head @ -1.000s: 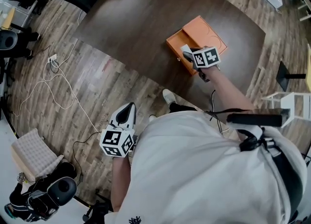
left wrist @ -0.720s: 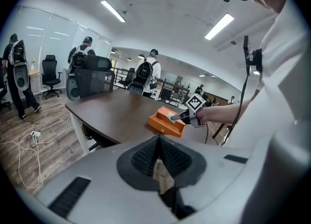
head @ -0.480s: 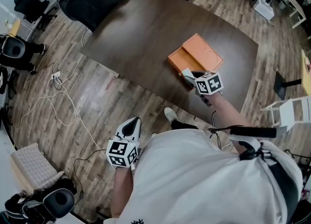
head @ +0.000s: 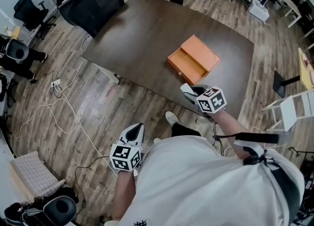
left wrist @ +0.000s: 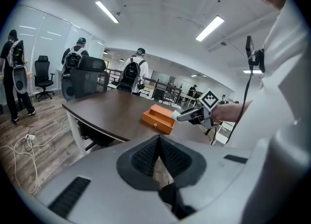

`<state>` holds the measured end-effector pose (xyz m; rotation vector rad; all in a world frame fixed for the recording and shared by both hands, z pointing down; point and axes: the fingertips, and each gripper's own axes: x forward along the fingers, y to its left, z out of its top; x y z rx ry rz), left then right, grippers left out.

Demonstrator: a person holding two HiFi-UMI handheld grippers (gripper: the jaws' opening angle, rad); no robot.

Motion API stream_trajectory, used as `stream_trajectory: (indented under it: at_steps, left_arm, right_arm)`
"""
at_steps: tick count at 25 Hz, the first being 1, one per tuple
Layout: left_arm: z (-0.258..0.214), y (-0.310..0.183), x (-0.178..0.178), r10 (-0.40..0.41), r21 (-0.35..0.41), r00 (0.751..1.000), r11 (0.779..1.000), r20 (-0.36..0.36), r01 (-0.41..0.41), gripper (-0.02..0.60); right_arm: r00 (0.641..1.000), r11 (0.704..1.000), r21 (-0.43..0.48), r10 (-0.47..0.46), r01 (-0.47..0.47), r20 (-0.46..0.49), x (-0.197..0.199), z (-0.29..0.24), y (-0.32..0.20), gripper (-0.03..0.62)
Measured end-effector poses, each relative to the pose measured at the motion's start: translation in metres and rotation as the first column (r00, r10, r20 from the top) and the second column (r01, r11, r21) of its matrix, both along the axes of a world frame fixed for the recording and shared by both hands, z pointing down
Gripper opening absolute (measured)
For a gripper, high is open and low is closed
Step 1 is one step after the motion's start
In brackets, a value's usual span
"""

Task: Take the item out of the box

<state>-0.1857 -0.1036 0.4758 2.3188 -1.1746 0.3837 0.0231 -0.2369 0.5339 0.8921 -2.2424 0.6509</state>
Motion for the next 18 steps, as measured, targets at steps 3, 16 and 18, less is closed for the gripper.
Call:
stream_trajectory:
  at_steps: [3,16,18]
  left_arm:
    - [0.000,0.013,-0.001,0.015,0.000,1.000,1.000,-0.003,-0.015,0.009]
    - [0.012,0.050,-0.004,0.046,-0.013,0.999,0.999,-0.011,-0.047,0.009]
    - [0.013,0.052,-0.005,0.046,-0.016,0.999,0.999,-0.009,-0.046,0.009]
  right_arm:
    - [1.000,1.000,0.004,-0.008,0.008,0.018,-0.008,-0.008,0.025,0.153]
    - [0.997,0.997,-0.002,-0.072,0.072,0.041,-0.040,-0.006,0.096,0.153]
    - [0.996,0.997,0.000,-0.082,0.082,0.043,-0.043,-0.007,0.099,0.153]
